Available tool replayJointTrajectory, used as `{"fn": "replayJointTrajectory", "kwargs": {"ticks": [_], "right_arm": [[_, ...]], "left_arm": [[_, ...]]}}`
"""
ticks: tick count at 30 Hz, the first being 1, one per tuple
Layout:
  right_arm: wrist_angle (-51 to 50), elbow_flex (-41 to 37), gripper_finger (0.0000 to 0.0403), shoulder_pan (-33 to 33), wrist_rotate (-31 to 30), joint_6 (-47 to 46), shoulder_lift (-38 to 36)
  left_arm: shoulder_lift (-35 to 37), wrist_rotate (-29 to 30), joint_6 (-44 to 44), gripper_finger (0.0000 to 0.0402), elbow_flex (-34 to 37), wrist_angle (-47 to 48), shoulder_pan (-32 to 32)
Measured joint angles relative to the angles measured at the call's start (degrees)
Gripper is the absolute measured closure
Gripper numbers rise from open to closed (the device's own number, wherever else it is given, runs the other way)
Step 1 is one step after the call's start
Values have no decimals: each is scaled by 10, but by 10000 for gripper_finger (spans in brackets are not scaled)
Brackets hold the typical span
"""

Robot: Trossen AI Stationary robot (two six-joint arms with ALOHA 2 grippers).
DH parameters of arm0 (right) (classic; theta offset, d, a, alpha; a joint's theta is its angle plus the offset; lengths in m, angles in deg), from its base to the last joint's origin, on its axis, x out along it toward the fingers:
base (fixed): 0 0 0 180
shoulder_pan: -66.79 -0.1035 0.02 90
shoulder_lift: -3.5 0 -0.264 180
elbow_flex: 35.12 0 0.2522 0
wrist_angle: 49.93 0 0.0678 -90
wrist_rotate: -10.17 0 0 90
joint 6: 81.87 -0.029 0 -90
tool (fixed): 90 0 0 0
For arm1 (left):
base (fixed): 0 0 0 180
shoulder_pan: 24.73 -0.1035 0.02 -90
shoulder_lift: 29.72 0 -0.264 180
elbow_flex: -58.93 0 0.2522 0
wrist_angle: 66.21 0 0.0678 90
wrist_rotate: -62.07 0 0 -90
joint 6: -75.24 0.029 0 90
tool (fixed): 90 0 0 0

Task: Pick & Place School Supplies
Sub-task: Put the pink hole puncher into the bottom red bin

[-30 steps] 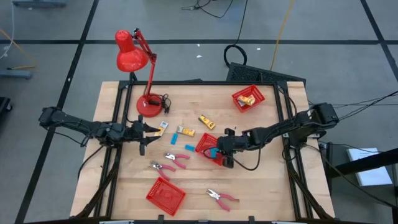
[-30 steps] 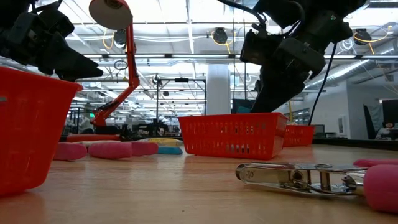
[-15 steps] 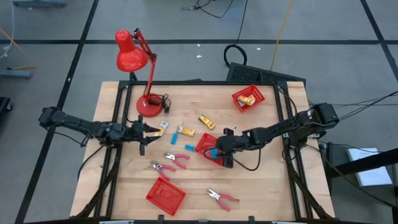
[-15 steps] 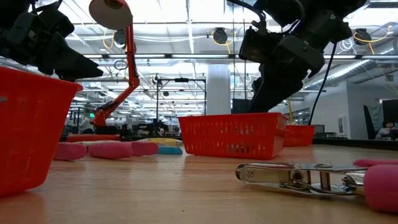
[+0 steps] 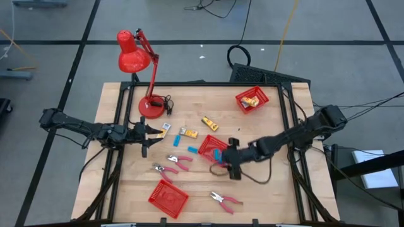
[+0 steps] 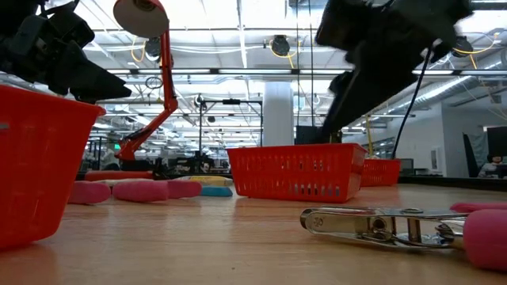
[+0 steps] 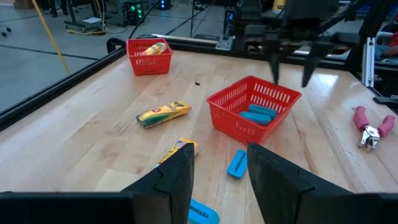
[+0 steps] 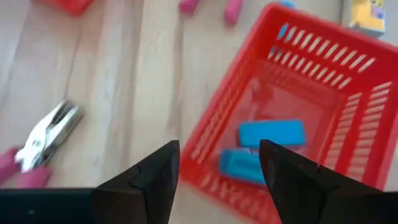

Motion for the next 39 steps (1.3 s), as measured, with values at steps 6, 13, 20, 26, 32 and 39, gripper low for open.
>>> {"fn": "replayJointTrajectory", "kwargs": {"ticks": [6, 13, 20, 26, 32, 39], "right_arm": [[-85, 58, 191, -98, -44, -109, 0], [-72, 60, 191, -176, -46, -243, 38], [18, 62, 190, -201, -3, -286, 120], [16, 83, 190, -216, -1, -290, 158], [16, 84, 190, -236, -35, -295, 158], [25, 84, 190, -248, -35, -306, 188]], "left_arm": [[0, -10, -4, 250, 0, -1, 0], [0, -11, -7, 250, 0, -5, 0], [0, -16, -3, 250, 0, -16, 0], [0, -20, -3, 250, 0, -30, 0], [0, -27, -10, 250, 0, -47, 3], [0, -25, -25, 250, 0, -49, 20]]}}
